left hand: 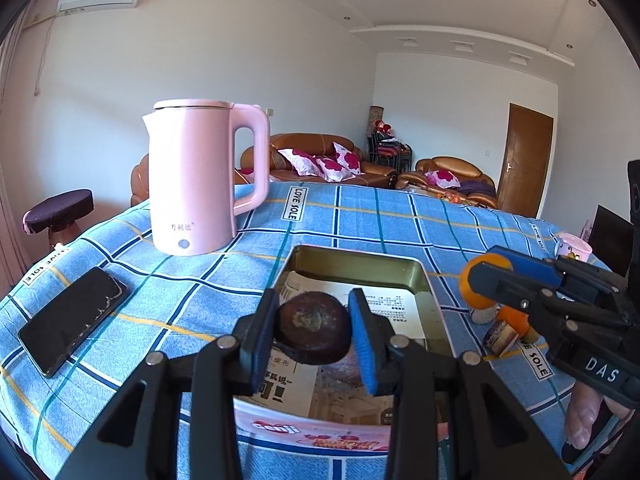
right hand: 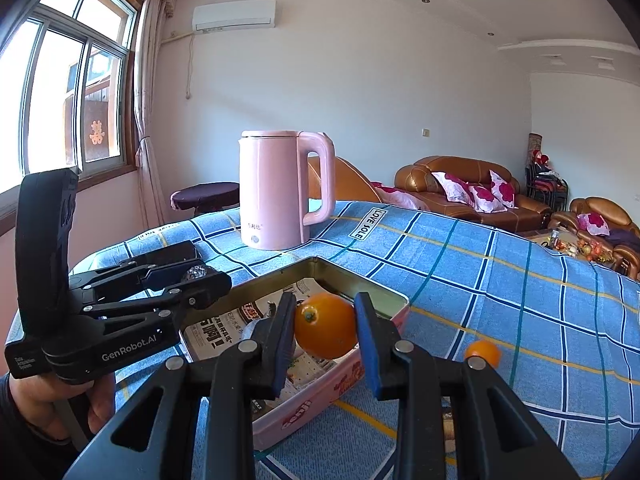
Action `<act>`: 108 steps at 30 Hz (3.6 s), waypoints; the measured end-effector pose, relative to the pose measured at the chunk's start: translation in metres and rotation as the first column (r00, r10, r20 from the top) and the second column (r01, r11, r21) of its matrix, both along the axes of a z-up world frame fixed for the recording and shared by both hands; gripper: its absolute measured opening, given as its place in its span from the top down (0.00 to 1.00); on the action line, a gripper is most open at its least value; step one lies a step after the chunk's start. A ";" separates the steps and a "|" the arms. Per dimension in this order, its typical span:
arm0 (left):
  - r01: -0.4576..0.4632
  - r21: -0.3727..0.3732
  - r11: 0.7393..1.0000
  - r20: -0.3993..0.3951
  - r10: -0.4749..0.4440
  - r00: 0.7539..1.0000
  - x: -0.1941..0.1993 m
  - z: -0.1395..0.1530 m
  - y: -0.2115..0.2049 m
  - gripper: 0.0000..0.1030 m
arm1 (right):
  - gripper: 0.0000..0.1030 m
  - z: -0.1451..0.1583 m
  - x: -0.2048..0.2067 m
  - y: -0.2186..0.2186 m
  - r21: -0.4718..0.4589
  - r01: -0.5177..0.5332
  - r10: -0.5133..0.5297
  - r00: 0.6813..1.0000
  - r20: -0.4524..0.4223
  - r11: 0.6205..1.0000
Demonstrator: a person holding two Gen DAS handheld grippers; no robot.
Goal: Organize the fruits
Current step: 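Carry the dark brown fruit and the orange over the pink tin box, then open left gripper to drop the dark brown fruit while right releases the orange into the tin, then grasp the small labelled jar with left gripper while right grasps a dark brown oval fruit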
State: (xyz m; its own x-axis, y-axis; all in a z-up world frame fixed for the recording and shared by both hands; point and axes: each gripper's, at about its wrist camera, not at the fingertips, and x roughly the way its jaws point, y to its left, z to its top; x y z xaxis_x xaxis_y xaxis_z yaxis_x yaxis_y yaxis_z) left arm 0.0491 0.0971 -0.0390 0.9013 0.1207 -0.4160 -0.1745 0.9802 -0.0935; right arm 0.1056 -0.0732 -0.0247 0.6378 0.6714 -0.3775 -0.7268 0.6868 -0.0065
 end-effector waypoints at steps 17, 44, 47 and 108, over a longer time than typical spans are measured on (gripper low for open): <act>-0.021 -0.022 1.000 -0.063 0.019 0.998 0.008 -0.010 0.011 0.64 | 0.69 -0.012 0.016 0.030 -0.031 -0.011 0.009 0.999 -0.049 0.999; 0.011 -0.008 1.000 -0.156 -0.012 0.988 0.026 -0.027 0.006 0.64 | 0.69 -0.030 0.035 0.048 -0.102 -0.004 -0.011 0.988 -0.152 0.995; 0.013 -0.006 1.000 -0.162 -0.014 0.987 0.027 -0.027 0.006 0.64 | 0.69 -0.032 0.038 0.051 -0.114 -0.008 -0.011 0.986 -0.166 0.993; 0.245 0.044 0.968 -0.120 -0.239 0.964 0.028 -0.009 -0.125 0.06 | 0.57 -0.069 -0.002 -0.162 -0.160 0.345 -0.378 0.880 -0.287 0.925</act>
